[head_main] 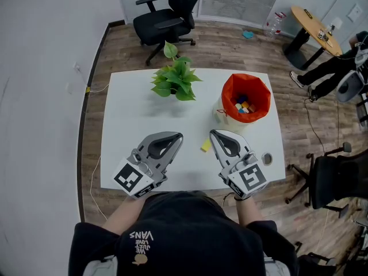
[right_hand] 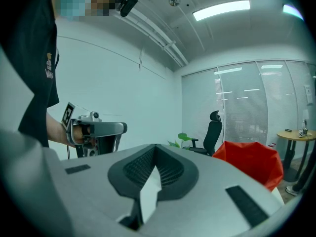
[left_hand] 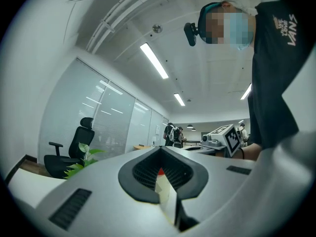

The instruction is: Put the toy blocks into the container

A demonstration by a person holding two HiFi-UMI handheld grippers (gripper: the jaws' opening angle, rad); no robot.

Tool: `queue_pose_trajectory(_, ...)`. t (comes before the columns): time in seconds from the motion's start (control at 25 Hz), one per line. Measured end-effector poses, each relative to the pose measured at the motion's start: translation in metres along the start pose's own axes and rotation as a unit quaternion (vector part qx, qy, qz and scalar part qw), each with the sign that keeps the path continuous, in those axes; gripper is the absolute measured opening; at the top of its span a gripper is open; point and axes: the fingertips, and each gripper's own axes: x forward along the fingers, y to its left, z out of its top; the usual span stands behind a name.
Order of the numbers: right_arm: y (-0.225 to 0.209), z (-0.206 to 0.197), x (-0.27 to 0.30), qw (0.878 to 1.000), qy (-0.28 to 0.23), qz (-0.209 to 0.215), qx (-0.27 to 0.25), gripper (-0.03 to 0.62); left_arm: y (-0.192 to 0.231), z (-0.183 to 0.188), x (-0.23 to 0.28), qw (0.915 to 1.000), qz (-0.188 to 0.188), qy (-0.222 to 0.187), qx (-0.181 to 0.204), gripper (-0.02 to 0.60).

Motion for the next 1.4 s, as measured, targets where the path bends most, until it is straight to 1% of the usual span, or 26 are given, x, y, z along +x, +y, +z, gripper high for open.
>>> queue_pose_trajectory(0.2, -0.005, -0.004, 0.0, 1.0, 0.008, -0.01, 0.0, 0.017, 0.002, -0.002, 0.001, 1.0, 0.001, 0.0, 0.004, 0.011)
queue_pose_trajectory(0.32, -0.004, -0.004, 0.0, 1.0, 0.001, -0.006, -0.003, 0.017, 0.004, -0.002, 0.001, 1.0, 0.005, -0.001, -0.003, 0.011)
queue_pose_trajectory(0.44, -0.009, -0.005, 0.0, 1.0, 0.011, -0.019, -0.003, 0.017, 0.004, -0.002, 0.001, 1.0, 0.004, -0.003, -0.001, 0.011)
queue_pose_trajectory(0.68, -0.012, -0.013, 0.0, 0.999, 0.028, -0.028, 0.006, 0.017, 0.002, -0.002, 0.002, 1.0, 0.001, 0.0, -0.004, 0.011)
queue_pose_trajectory(0.96, -0.015, -0.041, -0.001, 0.998, 0.055, -0.035, 0.012, 0.017, -0.002, -0.005, 0.003, 1.0, -0.007, 0.002, -0.004, 0.011)
queue_pose_trajectory(1.16, -0.013, -0.073, 0.0, 0.998, 0.063, -0.02, 0.01, 0.017, -0.006, -0.007, 0.004, 0.9999, -0.012, 0.002, -0.006, 0.011)
queue_pose_trajectory(1.28, -0.014, -0.099, 0.002, 0.996, 0.088, -0.022, 0.021, 0.017, -0.005, -0.007, 0.005, 0.9999, -0.011, 0.003, -0.012, 0.011)
queue_pose_trajectory(1.4, -0.015, -0.123, 0.001, 0.993, 0.114, -0.024, 0.031, 0.017, -0.005, -0.007, 0.004, 0.9999, -0.013, 0.004, -0.008, 0.011)
